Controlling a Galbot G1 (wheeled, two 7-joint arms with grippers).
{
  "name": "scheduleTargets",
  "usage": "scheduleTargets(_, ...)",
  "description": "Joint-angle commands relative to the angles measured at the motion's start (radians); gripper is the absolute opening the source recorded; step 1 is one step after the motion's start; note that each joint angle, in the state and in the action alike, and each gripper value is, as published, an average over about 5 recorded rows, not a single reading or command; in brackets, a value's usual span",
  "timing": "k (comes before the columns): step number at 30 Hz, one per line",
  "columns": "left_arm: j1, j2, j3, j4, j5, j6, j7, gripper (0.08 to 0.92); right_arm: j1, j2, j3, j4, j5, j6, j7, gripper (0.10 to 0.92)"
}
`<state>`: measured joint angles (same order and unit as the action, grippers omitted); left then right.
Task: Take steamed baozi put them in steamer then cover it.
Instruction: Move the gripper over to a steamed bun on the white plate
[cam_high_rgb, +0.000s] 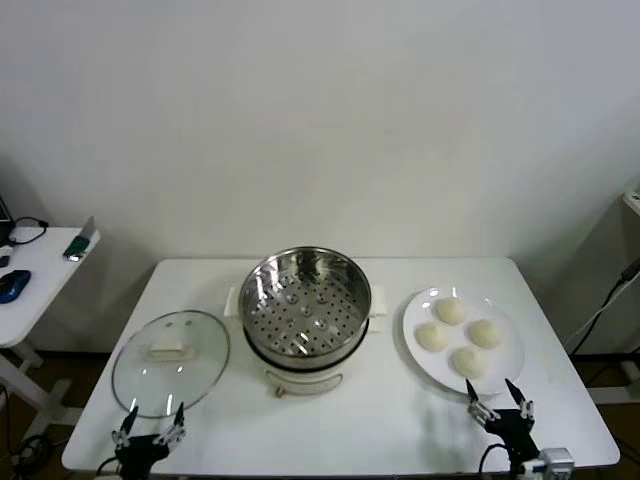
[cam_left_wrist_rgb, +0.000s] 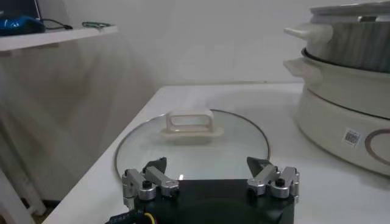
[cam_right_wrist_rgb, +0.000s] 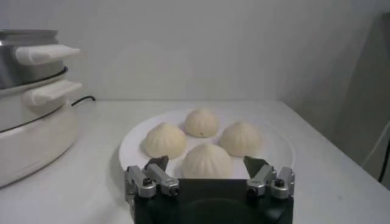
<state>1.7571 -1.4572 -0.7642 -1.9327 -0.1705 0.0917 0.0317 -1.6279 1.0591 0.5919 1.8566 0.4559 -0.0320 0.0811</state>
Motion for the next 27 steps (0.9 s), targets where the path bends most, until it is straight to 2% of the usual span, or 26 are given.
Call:
scheduleTargets(1,0.001,0.004,0.0,-0.002,0.001,0.002,0.001,0.823,0.044,-0.017,0.012,0.011,-0.004,-0.066,-0.002,0.823)
scheduleTargets(4,-0.001,0.008,0.0,-0.008,0.0,0.004,0.003,0.823,0.148,-0.072,0.018,0.02,-0.017,-0.156,0.0,0.823)
scheduleTargets(9,-0.003,0.017,0.003,-0.012,0.0,0.005,0.003,0.823,0.402,-0.25,-0.047,-0.017,-0.045,-0.298,-0.046,0.823)
scheduleTargets(16,-0.004,0.027,0.009,-0.013,0.001,-0.002,0.004,0.823,0.787,-0.525,-0.372,-0.169,-0.12,-0.415,-0.291,0.823)
scheduleTargets(20,-0.005,0.032,0.012,-0.015,0.002,-0.002,0.003,0.823,1.062,-0.639,-0.687,-0.254,-0.217,-0.389,-0.484,0.823)
scheduleTargets(27,0.0,0.037,0.005,-0.022,0.001,-0.001,0.003,0.823,1.736,-0.669,-1.366,-0.489,-0.4,-0.148,-0.879,0.823)
